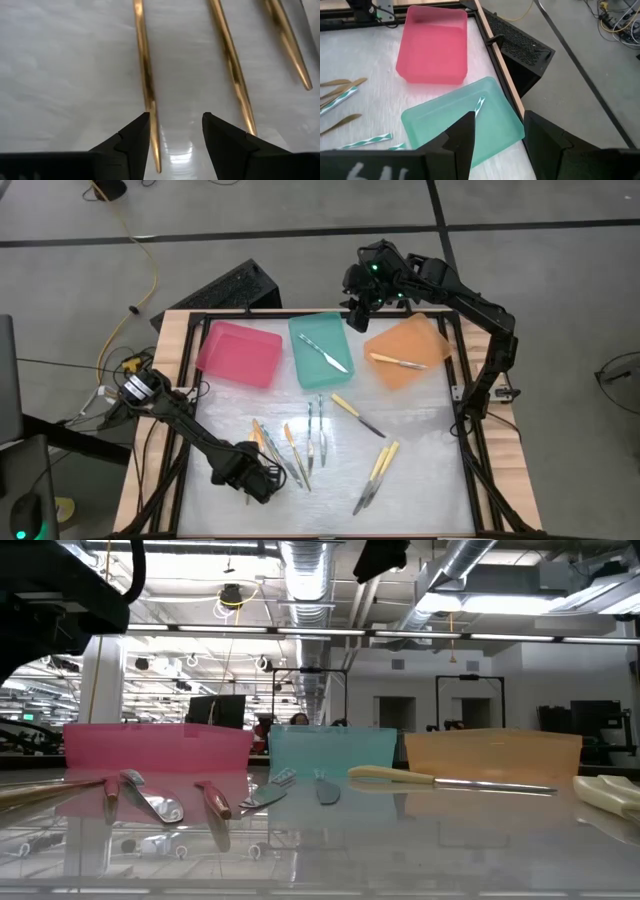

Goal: Sort silverware by color (type)
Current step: Put the gold knife into the red bin

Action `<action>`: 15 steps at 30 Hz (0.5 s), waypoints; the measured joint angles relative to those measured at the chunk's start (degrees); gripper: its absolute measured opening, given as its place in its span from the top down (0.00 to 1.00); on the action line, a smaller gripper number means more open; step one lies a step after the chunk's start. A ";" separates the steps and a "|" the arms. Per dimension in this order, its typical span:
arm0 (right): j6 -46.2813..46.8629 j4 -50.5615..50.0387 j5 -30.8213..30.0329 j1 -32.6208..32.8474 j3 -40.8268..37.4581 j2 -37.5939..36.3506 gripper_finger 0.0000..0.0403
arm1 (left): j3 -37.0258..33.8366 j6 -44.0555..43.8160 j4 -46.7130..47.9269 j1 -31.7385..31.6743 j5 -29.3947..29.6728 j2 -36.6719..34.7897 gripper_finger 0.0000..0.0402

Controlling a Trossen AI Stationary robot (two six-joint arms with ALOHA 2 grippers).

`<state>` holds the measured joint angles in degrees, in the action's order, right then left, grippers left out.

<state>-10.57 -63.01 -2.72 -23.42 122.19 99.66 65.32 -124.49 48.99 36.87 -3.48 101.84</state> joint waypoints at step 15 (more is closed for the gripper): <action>0.00 0.00 0.00 0.02 0.00 0.00 0.56 | -2.66 0.77 0.83 2.18 1.00 0.42 0.59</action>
<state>-10.57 -63.00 -2.72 -23.40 122.19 99.66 62.66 -123.72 49.82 39.05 -2.49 102.26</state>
